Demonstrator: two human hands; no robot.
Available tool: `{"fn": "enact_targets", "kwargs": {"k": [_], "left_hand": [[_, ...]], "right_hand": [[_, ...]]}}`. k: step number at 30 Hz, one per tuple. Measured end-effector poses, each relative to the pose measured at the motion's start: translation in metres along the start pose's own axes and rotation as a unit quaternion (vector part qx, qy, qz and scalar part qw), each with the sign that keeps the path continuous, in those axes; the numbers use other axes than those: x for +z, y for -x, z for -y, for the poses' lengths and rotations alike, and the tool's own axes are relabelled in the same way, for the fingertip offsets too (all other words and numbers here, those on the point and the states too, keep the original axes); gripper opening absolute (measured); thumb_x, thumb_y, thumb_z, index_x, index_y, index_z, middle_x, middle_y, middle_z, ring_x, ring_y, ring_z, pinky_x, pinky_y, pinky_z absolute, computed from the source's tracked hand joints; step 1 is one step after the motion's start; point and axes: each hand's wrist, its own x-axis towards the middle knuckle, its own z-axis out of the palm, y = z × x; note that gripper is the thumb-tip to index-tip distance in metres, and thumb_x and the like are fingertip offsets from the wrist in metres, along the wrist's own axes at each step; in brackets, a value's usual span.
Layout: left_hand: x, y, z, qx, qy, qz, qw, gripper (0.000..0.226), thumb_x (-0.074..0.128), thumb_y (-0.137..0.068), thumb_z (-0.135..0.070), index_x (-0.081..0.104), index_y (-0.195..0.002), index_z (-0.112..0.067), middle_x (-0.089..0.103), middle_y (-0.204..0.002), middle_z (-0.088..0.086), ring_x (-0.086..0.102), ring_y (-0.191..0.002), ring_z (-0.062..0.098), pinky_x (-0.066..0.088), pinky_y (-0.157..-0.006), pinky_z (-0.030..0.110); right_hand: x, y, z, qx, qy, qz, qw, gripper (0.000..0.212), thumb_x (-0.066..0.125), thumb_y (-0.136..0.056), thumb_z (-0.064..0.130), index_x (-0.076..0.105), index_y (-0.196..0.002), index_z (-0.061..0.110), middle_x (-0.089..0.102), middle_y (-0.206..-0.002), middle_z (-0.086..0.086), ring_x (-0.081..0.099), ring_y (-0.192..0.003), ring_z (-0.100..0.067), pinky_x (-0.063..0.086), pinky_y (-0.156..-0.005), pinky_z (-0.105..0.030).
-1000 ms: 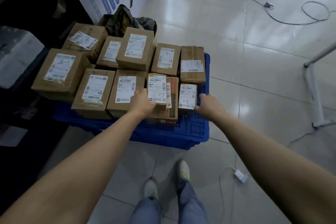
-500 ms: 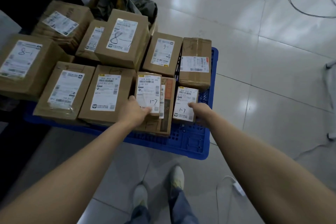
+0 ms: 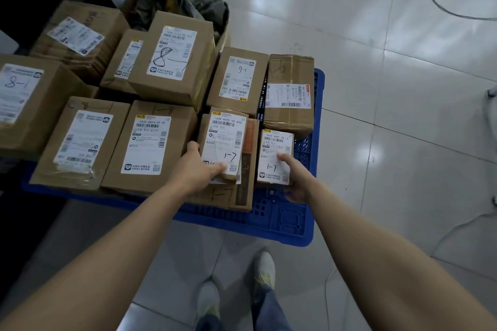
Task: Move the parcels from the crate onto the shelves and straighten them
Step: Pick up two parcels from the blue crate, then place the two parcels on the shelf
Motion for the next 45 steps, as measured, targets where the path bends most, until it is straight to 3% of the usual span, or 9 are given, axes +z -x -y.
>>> {"fn": "enact_targets", "kwargs": {"k": [7, 11, 16, 21, 24, 31, 38, 41, 45], "left_hand": [[0.000, -0.005, 0.001, 0.009, 0.043, 0.040, 0.998, 0.069, 0.071, -0.084, -0.028, 0.028, -0.137, -0.015, 0.057, -0.128, 0.005, 0.057, -0.093, 0.014, 0.049, -0.076, 0.030], [0.000, -0.007, -0.001, -0.003, 0.082, 0.063, 0.995, 0.073, 0.072, -0.083, -0.023, 0.025, -0.138, -0.015, 0.054, -0.121, 0.003, 0.054, -0.090, 0.012, 0.045, -0.066, 0.023], [-0.001, -0.012, -0.001, -0.058, 0.177, 0.104, 0.977, 0.091, 0.079, -0.072, -0.017, 0.023, -0.143, -0.021, 0.054, -0.127, 0.009, 0.059, -0.108, 0.027, 0.048, -0.097, 0.046], [0.006, -0.004, -0.009, -0.063, 0.326, 0.143, 0.933, 0.064, 0.065, -0.081, -0.004, 0.030, -0.134, -0.016, 0.061, -0.117, 0.010, 0.064, -0.100, 0.028, 0.052, -0.091, 0.044], [0.004, 0.009, -0.018, -0.064, 0.399, 0.125, 0.906, 0.054, 0.060, -0.085, -0.006, 0.028, -0.124, -0.024, 0.062, -0.114, 0.010, 0.066, -0.089, 0.025, 0.056, -0.063, 0.034], [-0.064, 0.045, -0.053, 0.018, 0.426, 0.076, 0.902, 0.030, 0.051, -0.093, -0.024, 0.039, -0.120, -0.025, 0.060, -0.115, 0.010, 0.060, -0.103, 0.026, 0.047, -0.091, 0.047], [-0.179, 0.106, -0.072, 0.111, 0.444, -0.020, 0.889, 0.028, 0.050, -0.093, -0.019, 0.040, -0.118, -0.017, 0.060, -0.100, 0.008, 0.060, -0.079, 0.021, 0.052, -0.058, 0.030], [-0.229, 0.136, -0.065, 0.139, 0.457, -0.072, 0.875, 0.019, 0.050, -0.092, -0.019, 0.043, -0.110, -0.021, 0.060, -0.104, 0.011, 0.059, -0.082, 0.023, 0.049, -0.064, 0.032], [-0.291, 0.188, -0.041, 0.160, 0.483, -0.176, 0.843, 0.030, 0.049, -0.093, -0.019, 0.040, -0.122, -0.018, 0.061, -0.109, 0.011, 0.061, -0.089, 0.022, 0.051, -0.075, 0.038]], "right_hand": [[0.007, 0.005, 0.000, -0.069, -0.080, 0.016, 0.994, 0.043, 0.051, -0.092, 0.048, 0.061, -0.123, 0.020, 0.073, -0.102, -0.004, 0.071, -0.079, -0.016, 0.051, -0.067, -0.028], [0.009, 0.010, -0.008, -0.086, -0.113, 0.025, 0.990, 0.043, 0.059, -0.088, 0.044, 0.061, -0.123, 0.018, 0.072, -0.109, -0.009, 0.066, -0.103, -0.026, 0.053, -0.081, -0.039], [0.008, 0.032, -0.007, -0.109, -0.115, 0.036, 0.987, 0.026, 0.056, -0.092, 0.039, 0.061, -0.107, 0.019, 0.071, -0.095, -0.006, 0.065, -0.093, -0.023, 0.047, -0.099, -0.045], [0.010, 0.060, -0.002, -0.119, -0.099, 0.043, 0.987, 0.022, 0.057, -0.091, 0.036, 0.062, -0.104, 0.018, 0.070, -0.099, -0.007, 0.063, -0.098, -0.025, 0.043, -0.104, -0.048], [0.010, 0.081, 0.006, -0.149, -0.090, 0.054, 0.983, 0.031, 0.056, -0.091, 0.037, 0.060, -0.115, 0.017, 0.070, -0.108, -0.010, 0.063, -0.102, -0.027, 0.045, -0.102, -0.049], [0.038, 0.154, 0.054, -0.224, -0.081, 0.092, 0.967, 0.044, 0.053, -0.093, 0.036, 0.052, -0.132, 0.015, 0.066, -0.123, -0.014, 0.061, -0.115, -0.032, 0.056, -0.079, -0.041], [0.099, 0.245, 0.107, -0.326, -0.011, 0.129, 0.936, 0.046, 0.059, -0.088, 0.031, 0.052, -0.129, 0.014, 0.065, -0.123, -0.014, 0.060, -0.116, -0.033, 0.048, -0.097, -0.050], [0.144, 0.280, 0.129, -0.350, 0.027, 0.164, 0.922, 0.056, 0.059, -0.085, 0.030, 0.045, -0.136, 0.010, 0.068, -0.107, -0.008, 0.066, -0.093, -0.025, 0.056, -0.069, -0.035], [0.214, 0.320, 0.152, -0.364, 0.102, 0.227, 0.897, 0.071, 0.063, -0.073, 0.035, 0.045, -0.138, 0.012, 0.067, -0.115, -0.010, 0.064, -0.094, -0.025, 0.050, -0.072, -0.035]]}}
